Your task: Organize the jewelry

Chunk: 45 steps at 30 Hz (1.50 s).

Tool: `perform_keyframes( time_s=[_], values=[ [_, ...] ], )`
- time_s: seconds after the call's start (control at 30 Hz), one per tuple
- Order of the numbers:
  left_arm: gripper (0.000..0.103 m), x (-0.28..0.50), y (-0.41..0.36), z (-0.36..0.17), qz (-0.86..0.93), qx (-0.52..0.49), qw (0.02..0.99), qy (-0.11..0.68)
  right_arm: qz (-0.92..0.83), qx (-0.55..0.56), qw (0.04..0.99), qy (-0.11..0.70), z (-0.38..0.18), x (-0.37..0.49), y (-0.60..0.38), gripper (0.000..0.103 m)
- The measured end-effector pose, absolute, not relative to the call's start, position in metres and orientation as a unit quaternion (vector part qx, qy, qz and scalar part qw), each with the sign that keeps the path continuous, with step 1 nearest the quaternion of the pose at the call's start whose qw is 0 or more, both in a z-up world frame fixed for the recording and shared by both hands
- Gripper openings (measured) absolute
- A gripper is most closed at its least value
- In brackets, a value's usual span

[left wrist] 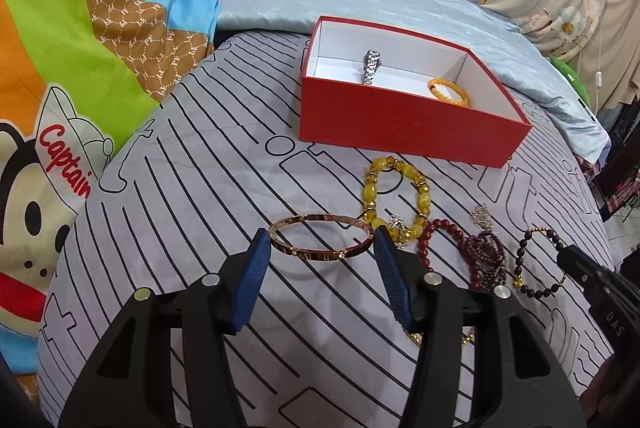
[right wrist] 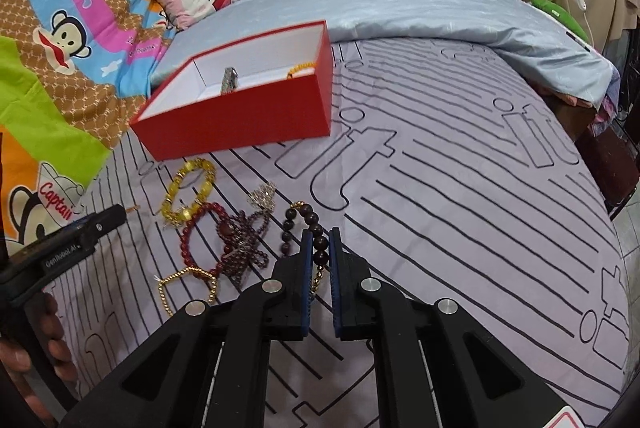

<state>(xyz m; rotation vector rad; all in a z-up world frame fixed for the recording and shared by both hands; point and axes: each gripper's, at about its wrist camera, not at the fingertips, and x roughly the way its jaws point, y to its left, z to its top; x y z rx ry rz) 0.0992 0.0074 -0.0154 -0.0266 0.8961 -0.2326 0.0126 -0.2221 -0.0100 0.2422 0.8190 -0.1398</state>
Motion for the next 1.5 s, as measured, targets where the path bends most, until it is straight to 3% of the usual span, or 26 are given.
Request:
perform_keyframes(
  time_s=[0.3,0.33,0.37,0.4,0.63,0.7,0.73,0.77,0.83,0.9,0.93,1.13,1.5],
  values=[
    [0.051,0.085,0.005,0.013,-0.134,-0.014,0.9,0.415,-0.051,0.115,0.926,0.357,0.033,0.003,-0.219,0.007],
    [0.046,0.085,0.003,0.017,-0.138,-0.012,0.901,0.411,-0.048,0.115,0.927,0.353,0.038,0.003,-0.219,0.007],
    [0.014,0.085,0.002,0.021,-0.144,-0.011,0.901,0.41,-0.046,0.114,0.929,0.35,0.041,0.003,-0.218,0.007],
    [0.008,0.088,0.001,0.023,-0.15,-0.01,0.897,0.415,-0.045,0.112,0.931,0.345,0.046,0.005,-0.218,0.007],
    [0.009,0.103,-0.005,0.041,-0.158,-0.002,0.901,0.405,-0.041,0.101,0.94,0.324,0.064,0.021,-0.218,0.007],
    [0.01,0.104,-0.003,0.039,-0.156,-0.003,0.9,0.407,-0.039,0.106,0.939,0.325,0.063,0.02,-0.218,0.007],
    [0.017,0.103,-0.002,0.035,-0.152,-0.001,0.9,0.408,-0.038,0.109,0.938,0.328,0.061,0.02,-0.218,0.007],
    [0.034,0.103,-0.001,0.03,-0.15,0.001,0.899,0.412,-0.037,0.111,0.936,0.331,0.058,0.02,-0.219,0.007],
    [0.056,0.101,0.001,0.018,-0.137,0.005,0.897,0.42,-0.036,0.117,0.932,0.34,0.05,0.019,-0.22,0.007],
    [0.059,0.098,0.003,0.003,-0.132,0.012,0.894,0.428,-0.035,0.124,0.928,0.348,0.043,0.018,-0.221,0.007],
    [0.065,0.097,0.005,-0.004,-0.129,0.013,0.892,0.434,-0.035,0.127,0.927,0.352,0.039,0.017,-0.221,0.007],
    [0.067,0.099,0.016,-0.037,-0.112,0.016,0.88,0.461,-0.034,0.132,0.92,0.367,0.025,0.015,-0.22,0.007],
    [0.071,0.076,0.042,-0.05,-0.104,0.007,0.875,0.473,-0.02,0.135,0.913,0.383,0.012,0.017,-0.209,0.007]
  ],
)
